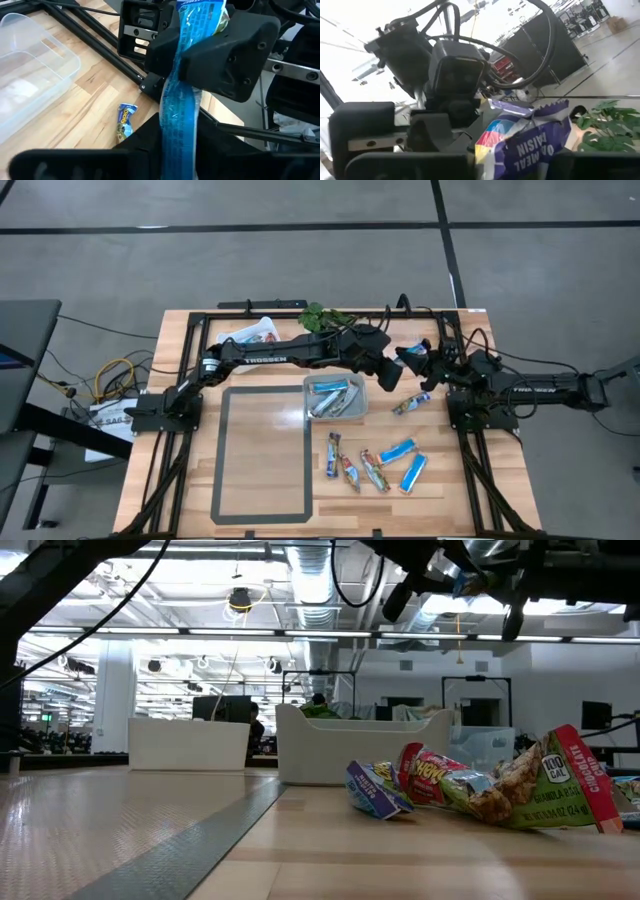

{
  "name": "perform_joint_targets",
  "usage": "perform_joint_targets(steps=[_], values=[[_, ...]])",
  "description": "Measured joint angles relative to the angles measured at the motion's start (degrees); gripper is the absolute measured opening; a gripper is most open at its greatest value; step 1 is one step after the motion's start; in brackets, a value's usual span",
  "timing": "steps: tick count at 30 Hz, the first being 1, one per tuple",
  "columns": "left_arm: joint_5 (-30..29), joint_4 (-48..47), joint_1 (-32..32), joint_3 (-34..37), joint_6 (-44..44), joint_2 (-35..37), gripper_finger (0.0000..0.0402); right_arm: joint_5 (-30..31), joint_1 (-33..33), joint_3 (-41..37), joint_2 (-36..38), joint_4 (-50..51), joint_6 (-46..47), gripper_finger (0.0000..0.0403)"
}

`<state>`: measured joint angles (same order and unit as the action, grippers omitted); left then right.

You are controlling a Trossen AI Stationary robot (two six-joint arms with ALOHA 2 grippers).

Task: Pick and place Granola Bars by type
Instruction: Put the blue granola bar into the transparent bin

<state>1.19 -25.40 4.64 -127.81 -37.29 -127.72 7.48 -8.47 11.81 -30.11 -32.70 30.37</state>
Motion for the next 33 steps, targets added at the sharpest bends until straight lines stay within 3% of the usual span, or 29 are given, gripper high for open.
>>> perform_joint_targets(steps=[11, 15, 23, 33], values=[[-0.09, -7.95, 0.9, 0.0, 0.09, 0.04, 0.0209, 1.89, -5.21, 0.0, 0.0, 9.1, -4.19, 0.004], [0.23, -11.3, 1.07, 0.0, -1.64, 0.04, 0.0238, 5.7, -8.86, 0.0, 0.0, 11.59, -7.22, 0.004], [2.07, -11.68, 0.79, 0.0, -2.53, 0.04, 0.0251, 15.38, -18.03, 0.0, -3.51, 12.25, -9.47, 0.004], [2.12, -12.36, 0.11, 0.0, -2.57, 0.07, 0.0251, 13.21, -24.93, 0.0, -12.89, 11.29, -9.43, 0.004]])
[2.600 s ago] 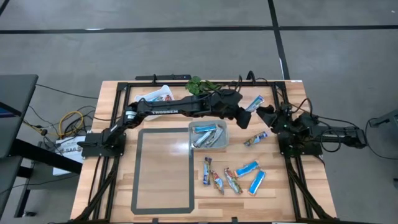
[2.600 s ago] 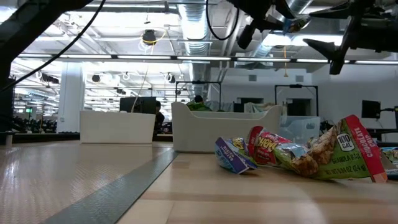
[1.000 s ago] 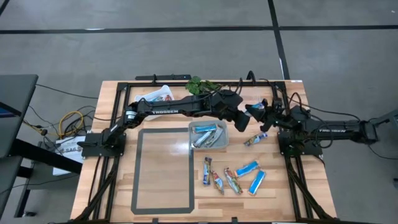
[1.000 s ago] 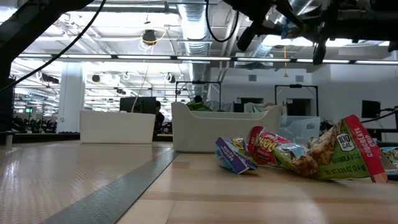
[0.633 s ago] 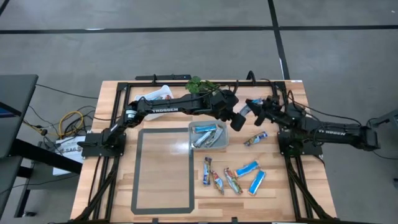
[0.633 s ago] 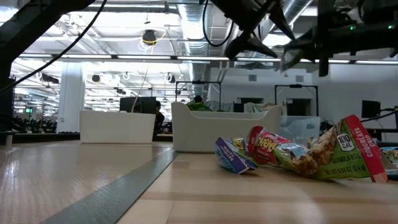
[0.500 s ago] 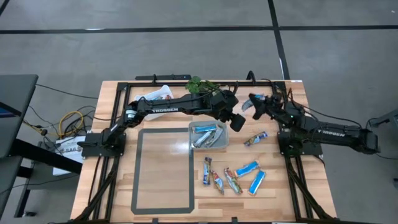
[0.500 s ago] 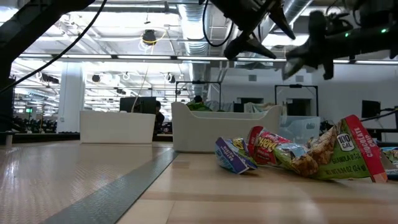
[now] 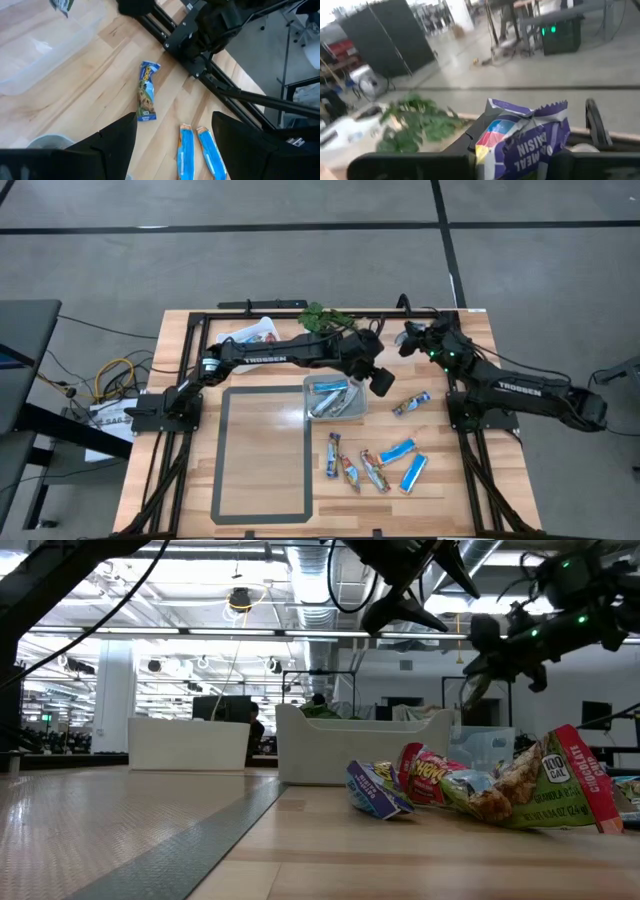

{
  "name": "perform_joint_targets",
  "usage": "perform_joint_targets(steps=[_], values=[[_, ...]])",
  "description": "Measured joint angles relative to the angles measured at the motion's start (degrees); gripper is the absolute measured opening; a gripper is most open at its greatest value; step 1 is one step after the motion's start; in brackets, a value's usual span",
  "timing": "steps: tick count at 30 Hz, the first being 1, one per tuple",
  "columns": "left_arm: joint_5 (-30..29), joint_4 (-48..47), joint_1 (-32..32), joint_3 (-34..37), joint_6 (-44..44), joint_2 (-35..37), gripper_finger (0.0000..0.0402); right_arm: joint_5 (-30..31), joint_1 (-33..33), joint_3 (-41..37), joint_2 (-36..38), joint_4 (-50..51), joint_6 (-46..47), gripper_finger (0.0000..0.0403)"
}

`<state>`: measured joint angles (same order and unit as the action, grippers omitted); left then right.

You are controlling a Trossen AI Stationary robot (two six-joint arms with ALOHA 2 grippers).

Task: Pick and place Granola Bars by type
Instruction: Put the blue granola bar into the transparent bin

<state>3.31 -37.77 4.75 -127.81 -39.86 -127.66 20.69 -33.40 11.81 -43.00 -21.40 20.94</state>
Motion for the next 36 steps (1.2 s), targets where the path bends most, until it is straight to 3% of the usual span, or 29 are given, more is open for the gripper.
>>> perform_joint_targets(steps=[19, 26, 36], values=[[0.52, -1.87, 0.0, 0.0, -0.79, 0.02, 0.0251, -1.34, -2.11, 17.4, -26.56, 18.01, 1.01, 0.004], [0.59, -2.17, -0.49, 0.0, -0.79, 0.02, 0.0251, -6.0, -3.11, 17.77, -29.35, 18.0, 1.07, 0.0056], [0.48, -3.93, -1.06, 0.02, -0.45, 0.02, 0.0251, -8.85, -5.0, 17.77, -29.37, 17.73, 1.08, 0.0134]])
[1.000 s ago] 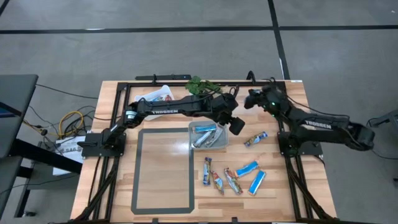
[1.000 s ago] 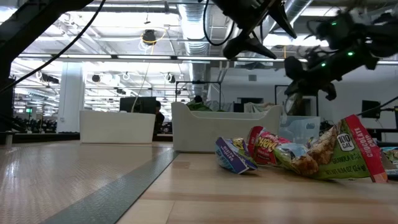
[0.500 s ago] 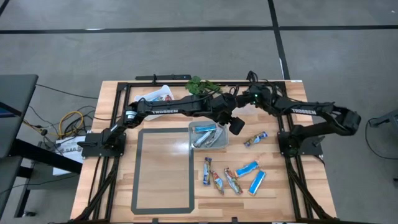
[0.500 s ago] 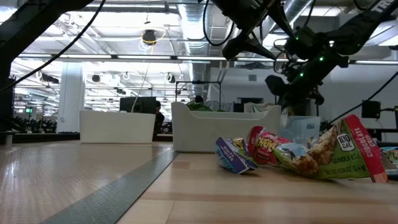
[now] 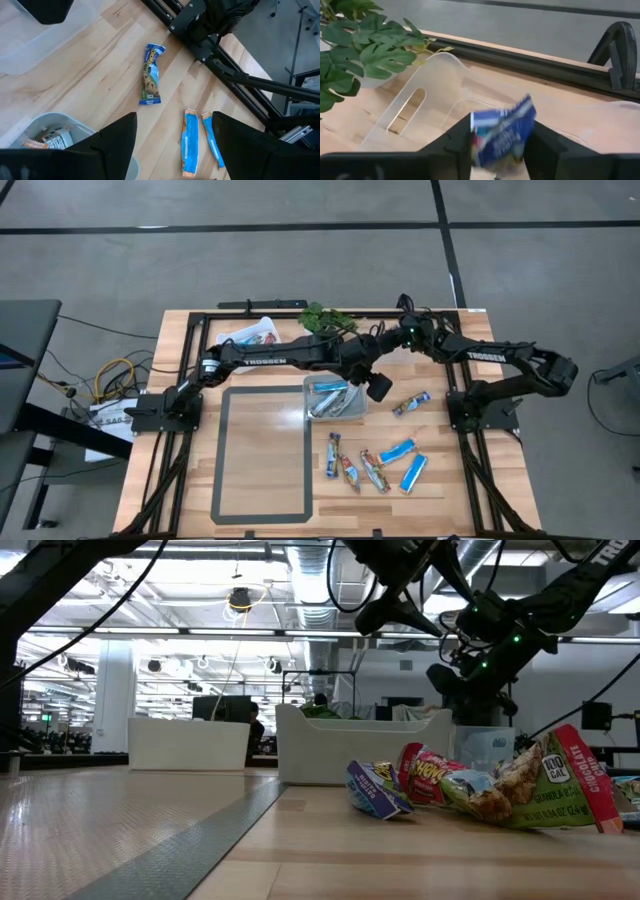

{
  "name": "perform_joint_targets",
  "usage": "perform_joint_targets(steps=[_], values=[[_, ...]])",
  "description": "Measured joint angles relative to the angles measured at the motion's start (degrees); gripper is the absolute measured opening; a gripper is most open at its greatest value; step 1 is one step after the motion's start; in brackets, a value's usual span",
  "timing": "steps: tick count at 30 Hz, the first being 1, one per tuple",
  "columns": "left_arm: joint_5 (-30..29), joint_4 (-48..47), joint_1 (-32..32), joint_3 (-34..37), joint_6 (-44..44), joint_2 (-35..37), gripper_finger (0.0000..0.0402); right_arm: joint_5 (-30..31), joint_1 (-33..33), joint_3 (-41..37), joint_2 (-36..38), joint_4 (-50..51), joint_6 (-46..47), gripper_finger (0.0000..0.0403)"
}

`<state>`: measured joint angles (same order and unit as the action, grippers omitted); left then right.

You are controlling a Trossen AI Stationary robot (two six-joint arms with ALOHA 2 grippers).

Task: Pick and place Granola Bars by type
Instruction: Put the blue granola bar into the transparent bin, then put the yellow granola bar into the gray bin

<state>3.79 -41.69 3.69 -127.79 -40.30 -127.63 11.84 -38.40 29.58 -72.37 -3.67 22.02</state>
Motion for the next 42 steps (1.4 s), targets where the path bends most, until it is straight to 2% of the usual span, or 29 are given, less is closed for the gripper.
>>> perform_joint_targets(steps=[12, 17, 22, 28, 34, 37, 42], values=[[-1.42, -0.68, -1.5, 0.07, 2.62, 1.55, 0.0251, -3.13, 0.01, 0.0, 0.05, 0.7, 0.0, 0.0214], [-4.46, -2.5, -2.18, 0.04, 3.68, 2.62, 0.0251, -5.88, 0.01, -0.01, 0.65, 1.68, -0.01, 0.0229], [-4.67, -4.14, -2.69, 0.04, 3.77, 3.13, 0.0251, -9.8, 0.03, -0.02, 3.61, 1.6, -0.02, 0.023], [-4.66, -4.35, -4.24, 0.04, 5.48, 3.64, 0.0251, -16.32, 0.13, -0.02, 11.21, 1.52, -0.02, 0.0231], [-5.1, -4.58, -5.83, 0.02, 6.91, 4.24, 0.0251, -30.3, 0.72, -0.02, 20.21, 1.52, 1.12, 0.0231], [-5.14, -5.01, -6.59, 0.02, 7.02, 4.55, 0.0251, -34.24, 3.02, -0.02, 23.57, 2.41, 5.67, 0.0229], [-5.31, -5.4, -8.15, 0.02, 7.65, 4.57, 0.0251, -36.55, 10.63, -0.02, 26.91, 5.22, 10.98, 0.022]])
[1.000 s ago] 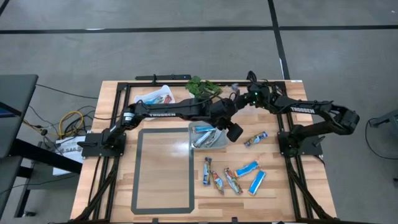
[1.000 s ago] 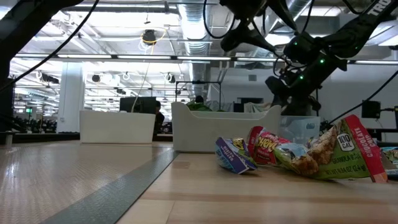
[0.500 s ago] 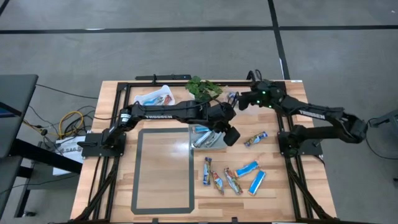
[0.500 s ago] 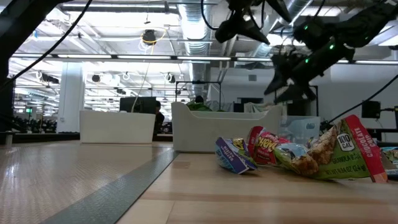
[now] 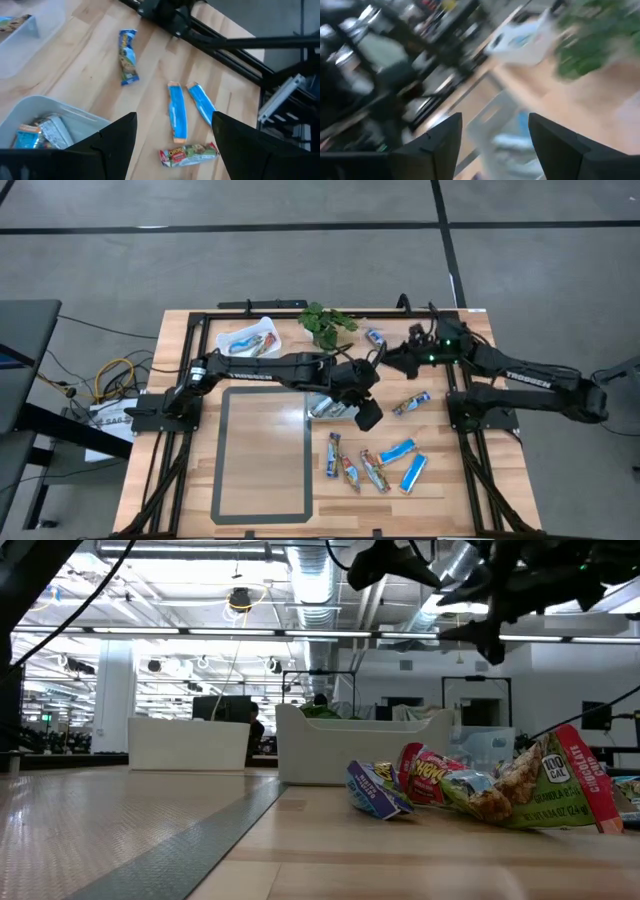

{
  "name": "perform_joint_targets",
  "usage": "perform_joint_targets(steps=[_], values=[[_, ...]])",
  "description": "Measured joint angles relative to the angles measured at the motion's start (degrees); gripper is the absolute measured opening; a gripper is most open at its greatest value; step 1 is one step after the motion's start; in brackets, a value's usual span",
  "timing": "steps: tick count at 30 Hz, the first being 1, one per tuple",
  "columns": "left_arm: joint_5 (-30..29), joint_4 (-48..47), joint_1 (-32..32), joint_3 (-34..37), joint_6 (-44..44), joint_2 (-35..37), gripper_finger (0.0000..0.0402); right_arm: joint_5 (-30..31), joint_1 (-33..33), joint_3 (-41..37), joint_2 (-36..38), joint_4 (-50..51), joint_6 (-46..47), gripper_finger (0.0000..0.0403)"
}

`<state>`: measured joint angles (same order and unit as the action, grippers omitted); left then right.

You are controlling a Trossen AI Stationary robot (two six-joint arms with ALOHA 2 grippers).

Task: Pick and place Granola Bars by type
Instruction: Put the yellow granola bar into the gray bin

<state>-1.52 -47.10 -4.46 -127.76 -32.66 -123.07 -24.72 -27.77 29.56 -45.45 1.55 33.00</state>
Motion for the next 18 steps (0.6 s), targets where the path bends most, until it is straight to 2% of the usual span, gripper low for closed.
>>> perform_joint_targets(steps=[7, 12, 18], values=[[-1.21, -2.78, -2.43, 0.0, 0.93, 0.23, 0.0251, -1.13, 15.91, 0.0, 1.29, 2.02, 2.39, 0.0206], [-5.78, -7.31, -3.87, 0.0, 2.56, 1.69, 0.0251, -0.79, 27.35, 0.02, 1.2, 4.84, 3.12, 0.0203], [-14.27, -9.19, -6.27, -0.04, 7.93, 4.25, 0.0251, 6.16, 37.5, 0.0, 1.12, 6.99, 5.83, 0.0203]])
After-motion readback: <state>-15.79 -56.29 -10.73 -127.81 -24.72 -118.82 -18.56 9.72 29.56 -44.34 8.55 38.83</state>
